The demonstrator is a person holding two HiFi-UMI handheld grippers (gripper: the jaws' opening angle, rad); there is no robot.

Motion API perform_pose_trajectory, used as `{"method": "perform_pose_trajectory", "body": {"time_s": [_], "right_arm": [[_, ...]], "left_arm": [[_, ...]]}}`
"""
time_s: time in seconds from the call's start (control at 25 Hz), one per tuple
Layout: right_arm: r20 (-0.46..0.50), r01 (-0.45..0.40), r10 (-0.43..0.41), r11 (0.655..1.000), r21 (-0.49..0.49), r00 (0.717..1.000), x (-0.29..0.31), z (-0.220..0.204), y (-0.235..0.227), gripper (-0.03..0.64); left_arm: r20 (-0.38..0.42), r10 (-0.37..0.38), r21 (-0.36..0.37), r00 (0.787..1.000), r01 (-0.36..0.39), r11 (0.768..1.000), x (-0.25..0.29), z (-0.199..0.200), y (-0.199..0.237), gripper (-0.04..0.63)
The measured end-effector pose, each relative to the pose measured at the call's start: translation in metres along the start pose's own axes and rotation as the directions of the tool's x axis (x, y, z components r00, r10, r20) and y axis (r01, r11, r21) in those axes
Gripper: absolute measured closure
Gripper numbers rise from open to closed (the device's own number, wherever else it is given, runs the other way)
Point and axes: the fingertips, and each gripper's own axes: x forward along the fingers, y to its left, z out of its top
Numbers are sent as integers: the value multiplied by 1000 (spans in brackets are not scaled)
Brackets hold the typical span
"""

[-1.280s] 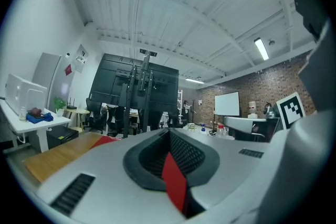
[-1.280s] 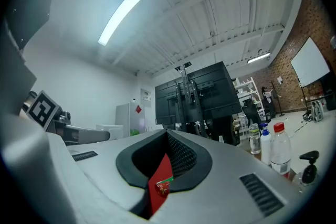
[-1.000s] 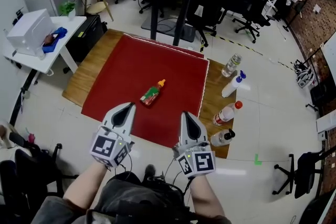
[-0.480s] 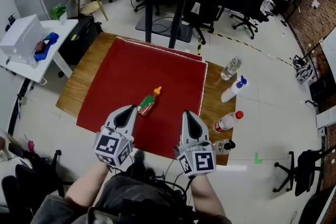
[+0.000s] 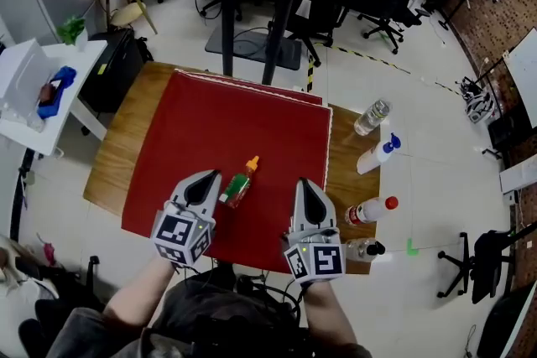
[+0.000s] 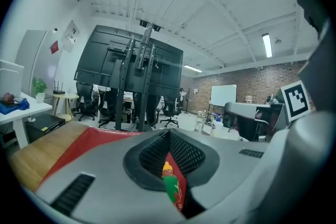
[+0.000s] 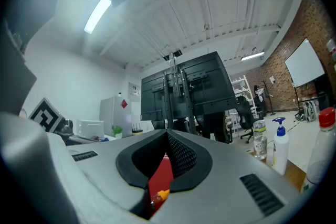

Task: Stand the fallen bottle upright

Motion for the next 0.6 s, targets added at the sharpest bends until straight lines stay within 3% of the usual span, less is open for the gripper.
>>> {"method": "perform_pose_trajectory", "body": {"time_s": [0.24,0.6], "right_arm": [[-20,57,-57,998,-3,998,30,-14,-3,611],[-65,76,-76,997,-12,995,50,-35,-23,611]], "left_arm": [[-48,-54,-19,997,53,998,29,-15,22,555],[-112,-110,-48,988,105,993,60,-39,18,555]]}}
